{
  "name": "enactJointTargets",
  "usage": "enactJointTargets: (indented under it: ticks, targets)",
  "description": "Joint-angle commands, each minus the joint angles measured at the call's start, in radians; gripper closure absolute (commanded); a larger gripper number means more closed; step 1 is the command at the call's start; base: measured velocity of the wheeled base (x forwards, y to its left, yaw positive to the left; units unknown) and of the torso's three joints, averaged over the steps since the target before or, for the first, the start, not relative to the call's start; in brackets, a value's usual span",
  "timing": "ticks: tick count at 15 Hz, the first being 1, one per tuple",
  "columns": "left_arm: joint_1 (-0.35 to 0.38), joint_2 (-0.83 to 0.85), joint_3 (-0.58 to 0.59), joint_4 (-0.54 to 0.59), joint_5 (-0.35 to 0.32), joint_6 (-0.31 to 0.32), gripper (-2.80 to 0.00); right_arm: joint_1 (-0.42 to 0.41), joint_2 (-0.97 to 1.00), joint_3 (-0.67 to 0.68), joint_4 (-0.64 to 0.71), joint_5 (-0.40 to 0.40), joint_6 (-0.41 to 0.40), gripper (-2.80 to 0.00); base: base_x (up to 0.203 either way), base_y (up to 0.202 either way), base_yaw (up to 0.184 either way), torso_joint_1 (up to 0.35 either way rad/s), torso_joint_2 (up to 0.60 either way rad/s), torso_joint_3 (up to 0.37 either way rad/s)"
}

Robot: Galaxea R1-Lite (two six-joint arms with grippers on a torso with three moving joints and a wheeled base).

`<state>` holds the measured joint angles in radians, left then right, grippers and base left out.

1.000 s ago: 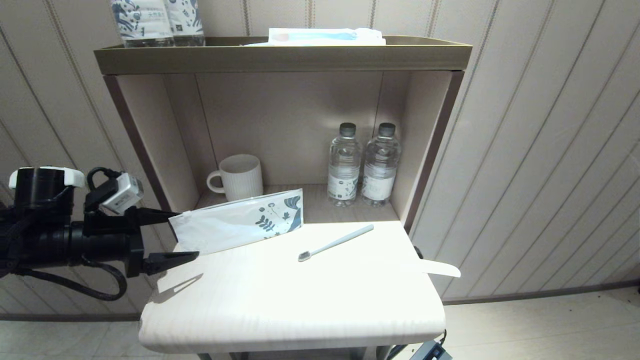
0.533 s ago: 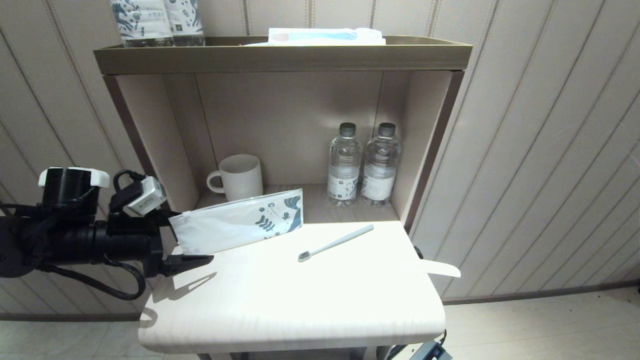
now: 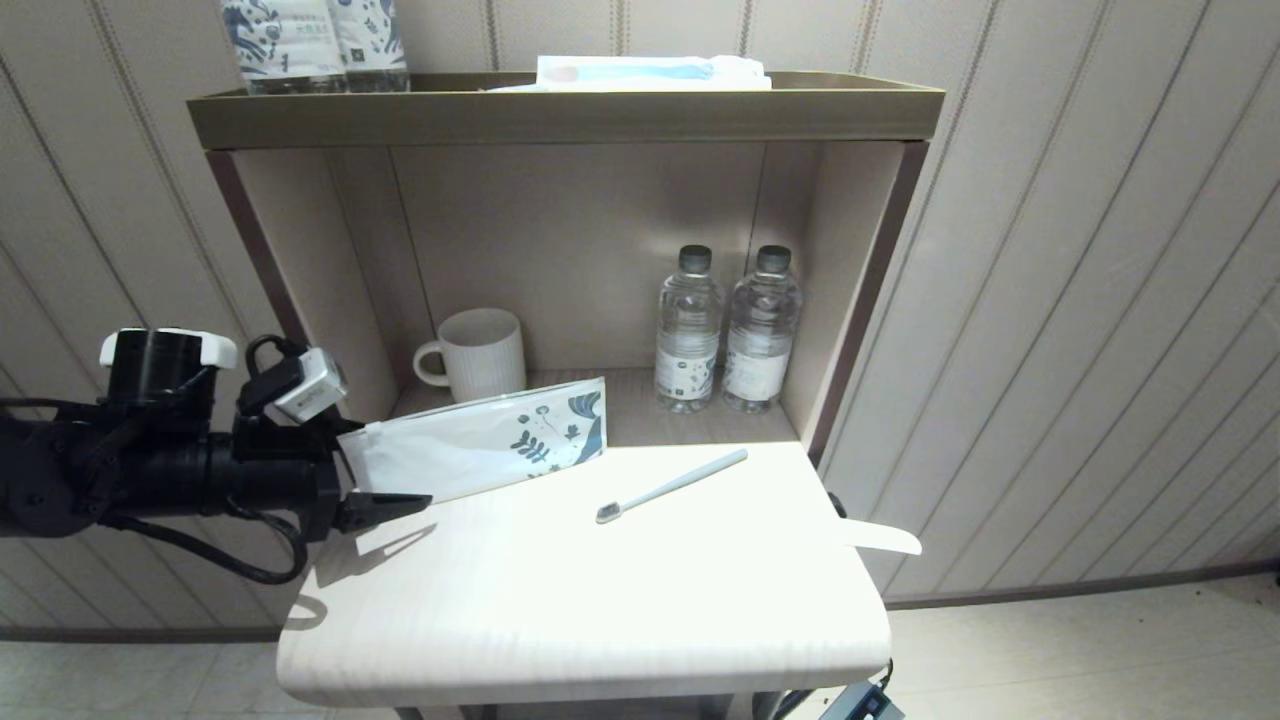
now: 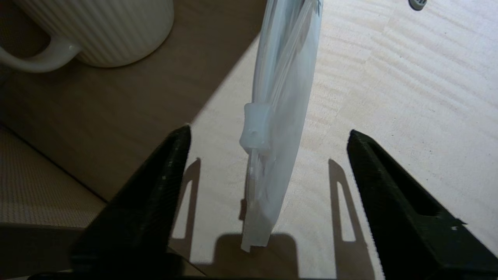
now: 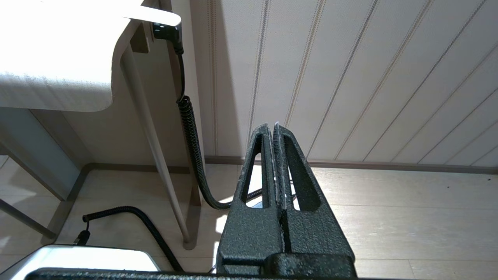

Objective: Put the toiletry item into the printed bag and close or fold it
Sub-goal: Pick up the storage bag

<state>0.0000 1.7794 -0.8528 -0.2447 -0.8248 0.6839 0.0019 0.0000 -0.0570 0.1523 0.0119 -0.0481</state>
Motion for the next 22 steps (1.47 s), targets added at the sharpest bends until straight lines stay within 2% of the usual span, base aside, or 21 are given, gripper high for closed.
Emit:
enactJointTargets:
  ticks: [1,7,12,13,14,17,18,20,22]
  targets:
    - [0.000,0.017,-0.003,-0.002,-0.001,0.005,0.00,0.001,0.000,0.000,0.001,0.000,-0.001,0.00,0.000,0.000,0.000,0.000,0.00,0.000]
    - [0.000,0.009,-0.001,-0.001,-0.011,0.003,0.00,0.001,0.000,0.000,0.001,0.000,-0.001,0.00,0.000,0.000,0.000,0.000,0.00,0.000]
    - [0.000,-0.086,0.017,0.012,-0.030,-0.009,0.00,0.001,0.000,0.000,0.001,0.000,-0.001,0.00,0.000,0.000,0.000,0.000,0.00,0.000]
    - [0.000,-0.115,0.019,0.013,-0.035,-0.032,0.00,0.001,0.000,0.000,0.001,0.000,-0.001,0.00,0.000,0.000,0.000,0.000,0.00,0.000]
    - [0.001,-0.155,0.021,0.013,-0.036,-0.080,0.00,0.000,0.000,0.000,0.001,0.000,-0.001,0.00,0.000,0.000,0.000,0.000,0.00,0.000]
    - [0.001,-0.289,0.039,0.013,-0.035,-0.318,0.00,0.001,0.000,-0.004,0.007,0.000,-0.001,0.00,0.000,0.000,0.000,0.000,0.00,0.000]
    - [0.002,-0.328,0.065,0.013,-0.035,-0.345,0.00,0.001,0.000,-0.005,0.010,0.000,-0.001,0.00,0.000,0.000,0.000,0.000,0.00,0.000]
    - [0.002,-0.396,0.145,0.005,-0.025,-0.358,0.00,0.000,0.000,-0.052,0.041,-0.001,0.001,0.00,0.000,0.000,0.000,0.000,0.00,0.000]
    - [0.001,-0.417,0.171,-0.007,-0.021,-0.348,0.00,0.000,0.000,-0.219,0.126,0.003,0.014,0.00,0.000,0.000,0.000,0.000,0.00,0.000]
